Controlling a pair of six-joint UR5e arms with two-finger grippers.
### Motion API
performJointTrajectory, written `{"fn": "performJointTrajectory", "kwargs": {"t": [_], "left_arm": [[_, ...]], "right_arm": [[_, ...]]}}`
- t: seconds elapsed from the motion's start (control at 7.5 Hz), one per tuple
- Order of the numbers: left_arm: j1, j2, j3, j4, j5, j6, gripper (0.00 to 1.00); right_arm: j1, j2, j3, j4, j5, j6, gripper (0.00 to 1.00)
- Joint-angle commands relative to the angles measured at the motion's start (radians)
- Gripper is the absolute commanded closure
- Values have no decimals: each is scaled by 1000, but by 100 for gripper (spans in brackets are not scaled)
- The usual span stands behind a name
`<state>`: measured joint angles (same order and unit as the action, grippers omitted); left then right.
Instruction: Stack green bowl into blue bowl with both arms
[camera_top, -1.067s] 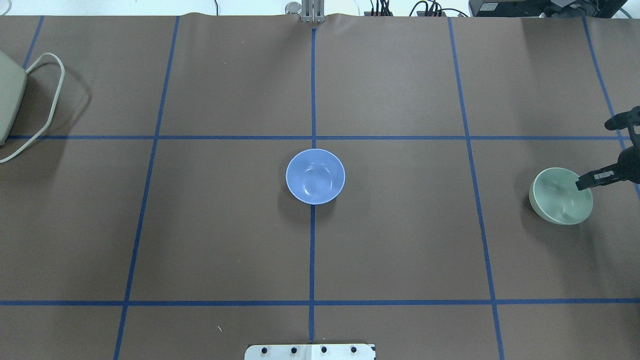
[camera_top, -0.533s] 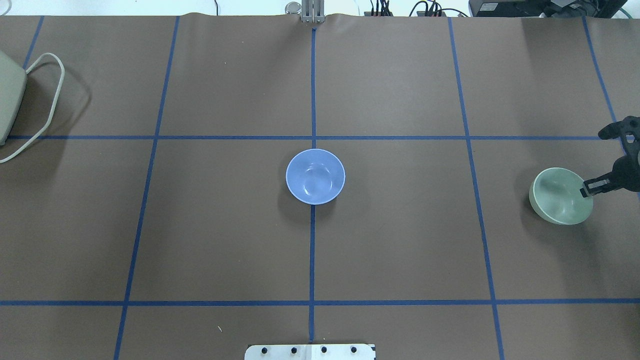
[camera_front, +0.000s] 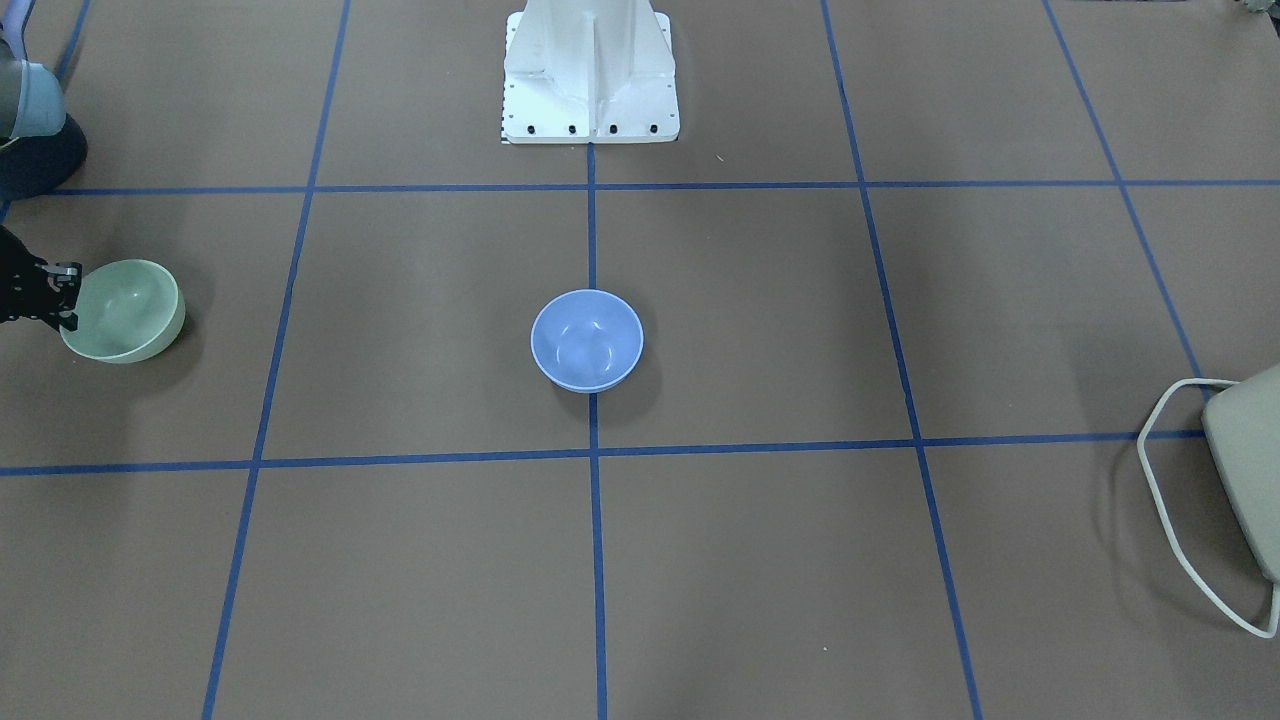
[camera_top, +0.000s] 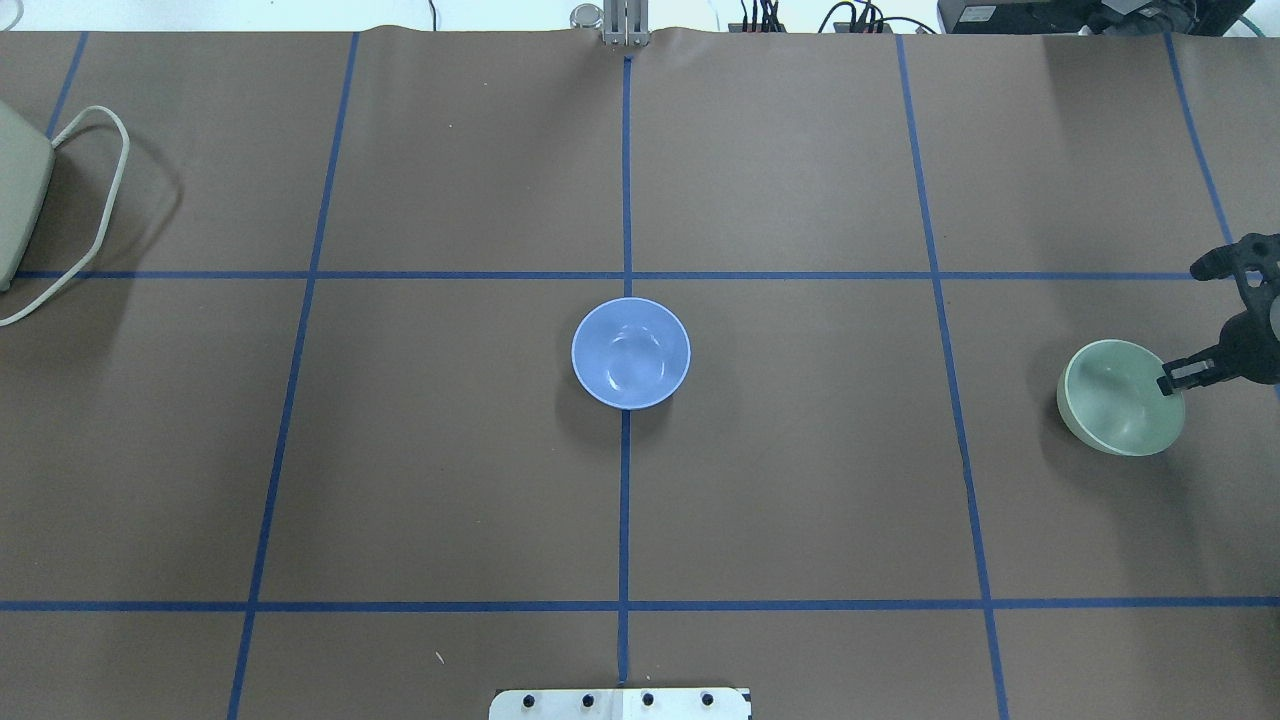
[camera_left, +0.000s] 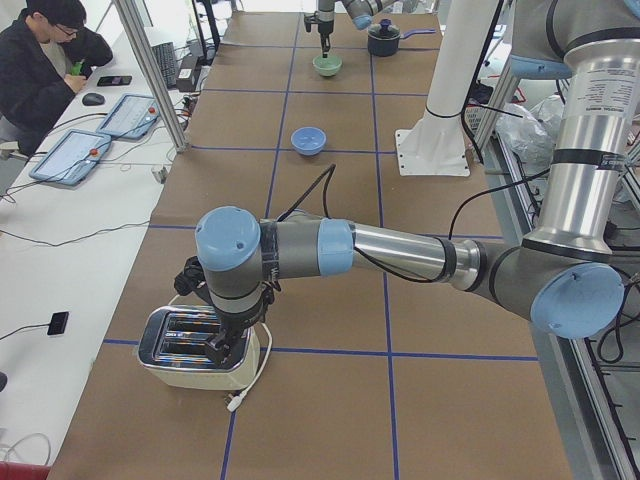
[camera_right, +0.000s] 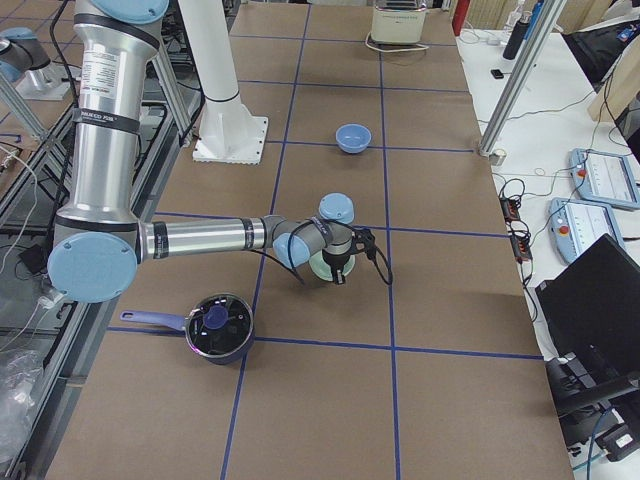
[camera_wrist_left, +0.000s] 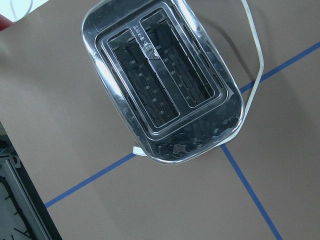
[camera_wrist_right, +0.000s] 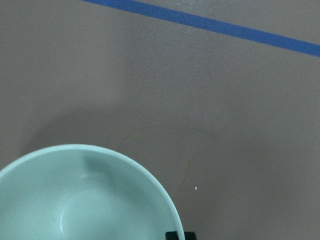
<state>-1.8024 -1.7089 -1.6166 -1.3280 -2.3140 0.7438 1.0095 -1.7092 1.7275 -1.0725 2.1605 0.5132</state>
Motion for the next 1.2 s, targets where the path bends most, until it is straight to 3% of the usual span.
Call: {"fn": "performJointTrajectory", "kwargs": {"t": [0.0, 0.13, 0.4, 0.67, 0.93, 1.07], "left_arm": [[0, 17, -2, -2, -2, 2, 2], [0, 18, -2, -2, -2, 2, 2], [1, 23, 0, -2, -2, 2, 2], [1, 29, 0, -2, -2, 0, 2], [0, 37, 0, -2, -4, 2, 2], [0, 44, 0, -2, -4, 2, 2]], "right_arm": [[17, 102, 23, -7, 30, 17, 100], [15, 199, 23, -7, 36, 84, 100], [-88, 446, 18, -7, 42, 476, 100], [-240, 682, -9, -97, -57, 739, 100], [-368, 781, -13, -289, -196, 765, 100], [-406, 781, -25, -299, -236, 765, 100]]}}
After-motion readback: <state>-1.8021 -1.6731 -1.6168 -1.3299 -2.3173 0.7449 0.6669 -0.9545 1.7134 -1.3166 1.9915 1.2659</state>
